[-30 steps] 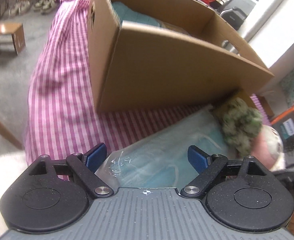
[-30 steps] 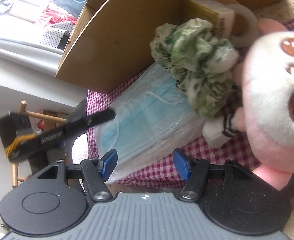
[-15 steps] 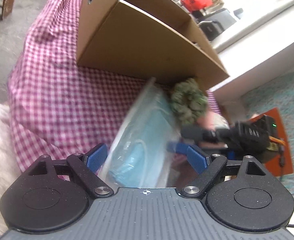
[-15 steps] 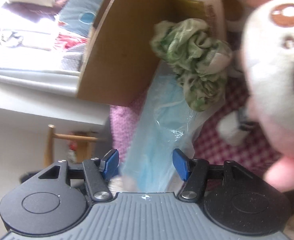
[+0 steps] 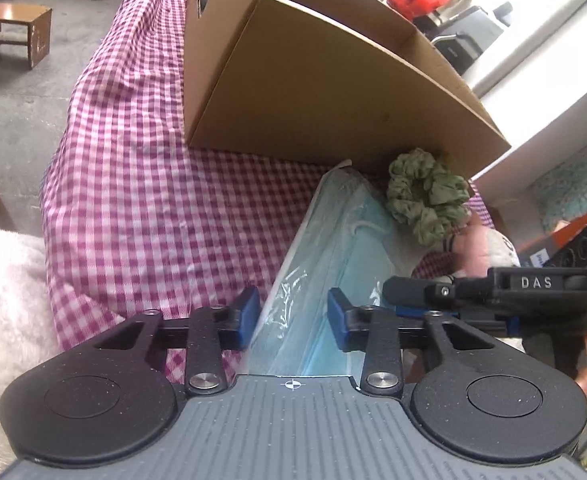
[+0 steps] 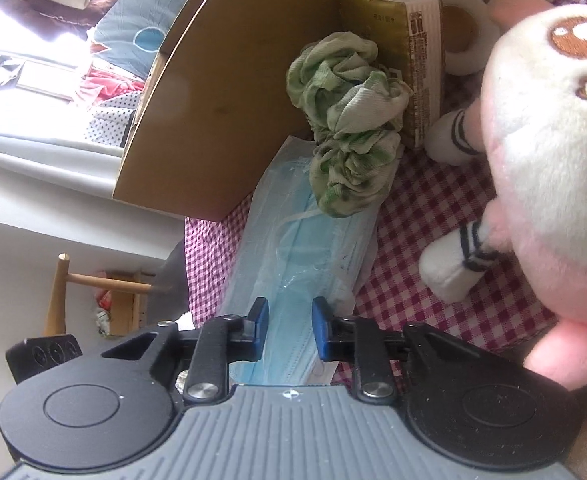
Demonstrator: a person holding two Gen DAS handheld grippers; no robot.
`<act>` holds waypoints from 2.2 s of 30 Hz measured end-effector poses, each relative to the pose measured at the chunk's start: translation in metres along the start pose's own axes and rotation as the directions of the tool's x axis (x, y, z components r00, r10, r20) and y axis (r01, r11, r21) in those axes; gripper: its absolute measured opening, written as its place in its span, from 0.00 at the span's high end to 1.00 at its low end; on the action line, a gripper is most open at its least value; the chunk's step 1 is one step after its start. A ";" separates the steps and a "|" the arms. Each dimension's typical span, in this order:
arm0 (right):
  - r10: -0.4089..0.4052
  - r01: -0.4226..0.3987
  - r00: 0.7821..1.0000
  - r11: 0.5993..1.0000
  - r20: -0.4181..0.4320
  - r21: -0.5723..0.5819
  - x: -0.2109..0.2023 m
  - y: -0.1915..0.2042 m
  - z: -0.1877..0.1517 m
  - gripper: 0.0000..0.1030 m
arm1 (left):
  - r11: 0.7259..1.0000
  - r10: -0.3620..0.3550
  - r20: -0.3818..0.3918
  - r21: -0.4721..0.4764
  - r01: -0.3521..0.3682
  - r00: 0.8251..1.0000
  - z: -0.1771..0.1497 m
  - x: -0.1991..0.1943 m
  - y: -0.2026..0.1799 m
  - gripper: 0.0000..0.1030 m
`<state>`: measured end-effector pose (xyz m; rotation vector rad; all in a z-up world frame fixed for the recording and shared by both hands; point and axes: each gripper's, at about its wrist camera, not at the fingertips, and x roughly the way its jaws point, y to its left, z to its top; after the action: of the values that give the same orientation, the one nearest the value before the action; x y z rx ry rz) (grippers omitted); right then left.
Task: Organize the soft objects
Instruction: 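Close the right gripper on the end of the face-mask pack, then lift the mask pack with the right gripper and carry it over the box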
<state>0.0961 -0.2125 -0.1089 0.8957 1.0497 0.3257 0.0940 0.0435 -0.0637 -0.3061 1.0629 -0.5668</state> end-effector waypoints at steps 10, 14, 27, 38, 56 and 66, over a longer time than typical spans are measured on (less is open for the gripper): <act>0.073 -0.073 0.997 0.997 -0.011 0.003 -0.005 0.009 -0.017 0.84 | 0.999 -0.042 0.043 -0.008 0.043 0.998 0.001 -0.027 -0.013 0.92; 0.056 -0.055 0.998 0.998 -0.005 0.026 -0.017 0.001 -0.025 0.82 | 1.000 -0.016 0.033 -0.025 0.017 0.999 -0.003 -0.026 -0.012 0.93; 0.145 -0.124 0.984 0.974 -0.099 0.188 0.003 -0.045 -0.044 0.42 | 0.993 -0.022 -0.064 -0.118 0.015 0.998 -0.036 -0.029 0.007 0.88; 0.125 -0.117 0.986 0.990 -0.113 0.072 0.007 -0.014 -0.045 0.74 | 0.996 -0.045 -0.107 -0.081 0.036 0.993 -0.030 -0.010 -0.003 0.84; 0.300 -0.324 0.942 0.929 -0.149 -0.179 -0.015 0.089 -0.035 0.77 | 0.997 0.074 0.113 0.031 -0.078 0.991 -0.017 -0.105 -0.063 0.85; 0.309 -0.291 0.951 0.861 -0.027 -0.416 -0.072 0.135 0.039 0.77 | 0.981 0.057 0.241 0.165 -0.099 0.969 0.044 -0.111 -0.115 0.85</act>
<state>0.1169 -0.1925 0.0465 0.6710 0.7571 0.7625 0.0596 0.0113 0.0951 -0.1698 0.7859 -0.5353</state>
